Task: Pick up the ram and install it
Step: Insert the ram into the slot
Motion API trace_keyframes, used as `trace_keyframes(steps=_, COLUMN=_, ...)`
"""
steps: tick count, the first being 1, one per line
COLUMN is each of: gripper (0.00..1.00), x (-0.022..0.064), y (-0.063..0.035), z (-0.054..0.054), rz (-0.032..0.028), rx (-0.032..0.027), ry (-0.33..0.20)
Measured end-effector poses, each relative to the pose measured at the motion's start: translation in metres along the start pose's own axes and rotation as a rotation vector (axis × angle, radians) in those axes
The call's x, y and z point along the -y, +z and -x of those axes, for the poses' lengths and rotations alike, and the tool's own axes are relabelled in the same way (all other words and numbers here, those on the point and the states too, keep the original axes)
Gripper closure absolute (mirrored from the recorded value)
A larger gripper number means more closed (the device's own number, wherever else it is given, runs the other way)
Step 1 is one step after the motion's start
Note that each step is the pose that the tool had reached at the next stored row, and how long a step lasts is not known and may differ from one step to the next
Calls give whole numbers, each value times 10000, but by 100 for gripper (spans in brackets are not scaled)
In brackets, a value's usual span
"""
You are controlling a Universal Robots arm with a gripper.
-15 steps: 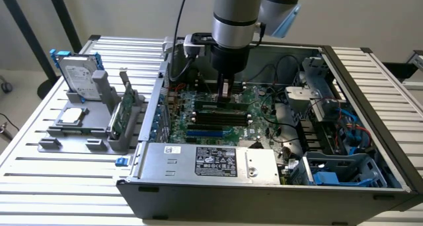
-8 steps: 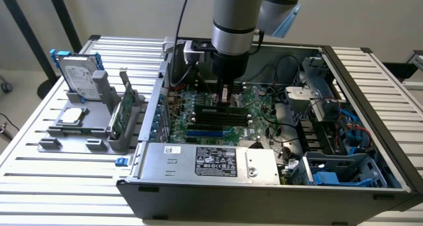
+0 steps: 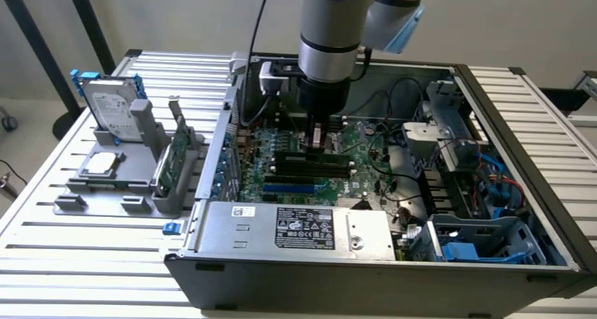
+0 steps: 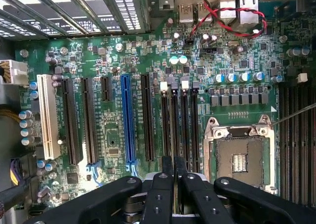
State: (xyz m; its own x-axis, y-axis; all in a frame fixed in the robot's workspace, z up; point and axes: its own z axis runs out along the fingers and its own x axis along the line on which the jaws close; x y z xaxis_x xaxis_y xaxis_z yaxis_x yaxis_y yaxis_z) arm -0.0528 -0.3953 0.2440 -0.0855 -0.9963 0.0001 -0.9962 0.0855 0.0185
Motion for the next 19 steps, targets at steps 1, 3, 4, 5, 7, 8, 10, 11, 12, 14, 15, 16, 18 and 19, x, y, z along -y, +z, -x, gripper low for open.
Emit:
trace_keyframes(steps=1, gripper=87, x=3, y=2, z=0, rz=-1, rx=2, ry=-1)
trace_keyframes(steps=3, gripper=87, x=10, y=3, z=0, rz=0, rx=0, ry=-1)
trace_keyframes(steps=4, gripper=87, x=17, y=5, z=0, rz=-1, rx=1, ry=0)
trace_keyframes(steps=5, gripper=87, x=23, y=6, z=-1, rz=-1, rx=2, ry=-1)
trace_keyframes(steps=7, gripper=87, x=34, y=11, z=-1, rz=-1, rx=2, ry=0)
trace_keyframes(steps=8, gripper=87, x=38, y=14, z=-2, rz=-1, rx=2, ry=0)
trace_keyframes(steps=10, gripper=87, x=44, y=19, z=-4, rz=0, rx=2, ry=-1)
trace_keyframes(steps=11, gripper=87, x=46, y=23, z=-5, rz=0, rx=1, ry=0)
trace_keyframes(steps=12, gripper=87, x=47, y=27, z=-6, rz=1, rx=0, ry=0)
trace_keyframes(steps=14, gripper=87, x=50, y=34, z=-12, rz=0, rx=0, ry=0)
trace_keyframes(steps=15, gripper=87, x=51, y=38, z=-16, rz=0, rx=0, ry=0)
trace_keyframes(steps=16, gripper=87, x=53, y=42, z=-20, rz=0, rx=0, ry=0)
trace_keyframes(steps=18, gripper=87, x=54, y=51, z=-25, rz=0, rx=0, ry=0)
trace_keyframes(steps=19, gripper=87, x=54, y=55, z=-27, rz=0, rx=0, ry=1)
